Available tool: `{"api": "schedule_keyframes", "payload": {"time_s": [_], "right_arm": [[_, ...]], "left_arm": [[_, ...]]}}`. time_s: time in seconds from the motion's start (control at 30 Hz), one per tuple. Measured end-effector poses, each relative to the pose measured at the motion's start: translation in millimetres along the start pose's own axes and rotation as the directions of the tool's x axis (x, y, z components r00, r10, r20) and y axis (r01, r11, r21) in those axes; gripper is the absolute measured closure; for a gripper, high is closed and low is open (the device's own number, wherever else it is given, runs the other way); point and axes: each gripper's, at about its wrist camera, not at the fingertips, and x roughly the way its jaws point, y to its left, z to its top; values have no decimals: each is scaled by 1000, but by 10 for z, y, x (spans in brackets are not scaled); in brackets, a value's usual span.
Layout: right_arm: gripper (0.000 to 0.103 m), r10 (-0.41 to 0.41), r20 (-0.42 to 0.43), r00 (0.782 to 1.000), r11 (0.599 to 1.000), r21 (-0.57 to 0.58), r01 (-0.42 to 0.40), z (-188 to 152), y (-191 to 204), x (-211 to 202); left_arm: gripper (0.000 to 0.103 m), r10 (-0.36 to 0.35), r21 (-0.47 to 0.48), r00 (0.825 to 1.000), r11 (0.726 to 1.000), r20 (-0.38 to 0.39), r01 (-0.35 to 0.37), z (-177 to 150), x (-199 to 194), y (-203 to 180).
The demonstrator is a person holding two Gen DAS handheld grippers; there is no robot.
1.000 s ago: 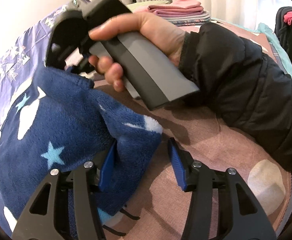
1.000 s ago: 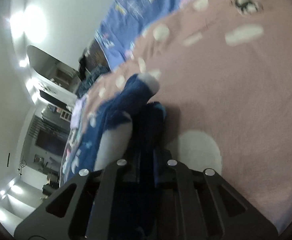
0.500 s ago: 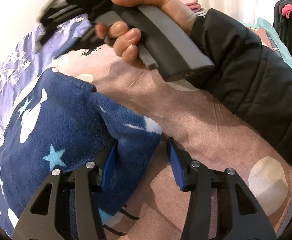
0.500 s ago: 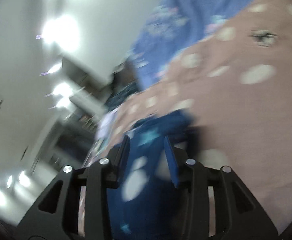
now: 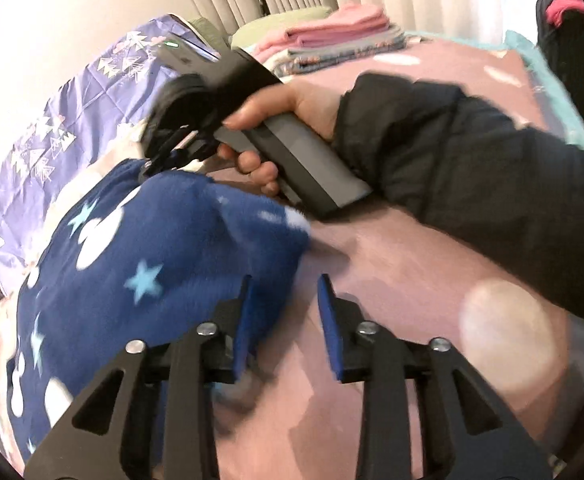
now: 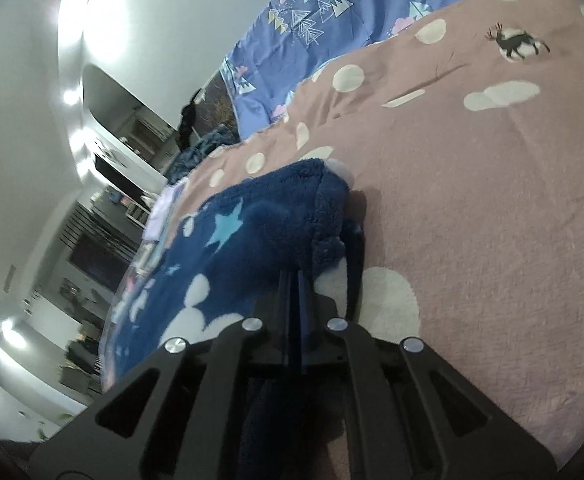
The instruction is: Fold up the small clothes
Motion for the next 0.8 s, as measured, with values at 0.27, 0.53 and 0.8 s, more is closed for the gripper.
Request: {"api": "schedule_keyframes", "payload": {"time_s": [0.27, 0.53, 0.8], "right_arm": [[94, -102, 73, 992, 994, 46, 99, -181, 161, -309], [62, -291, 307, 906, 895, -246, 371, -790, 1579, -1024], [27, -287, 423, 860, 392, -767, 508, -2119, 3196, 160]], "left_arm": [[49, 196, -354, 980, 914, -41, -197, -953, -839, 903], [43, 383, -672, 898, 609, -216, -421, -2360, -1528, 1857], [43, 431, -766, 881, 495, -194, -411, -2873, -1814, 2158]]}}
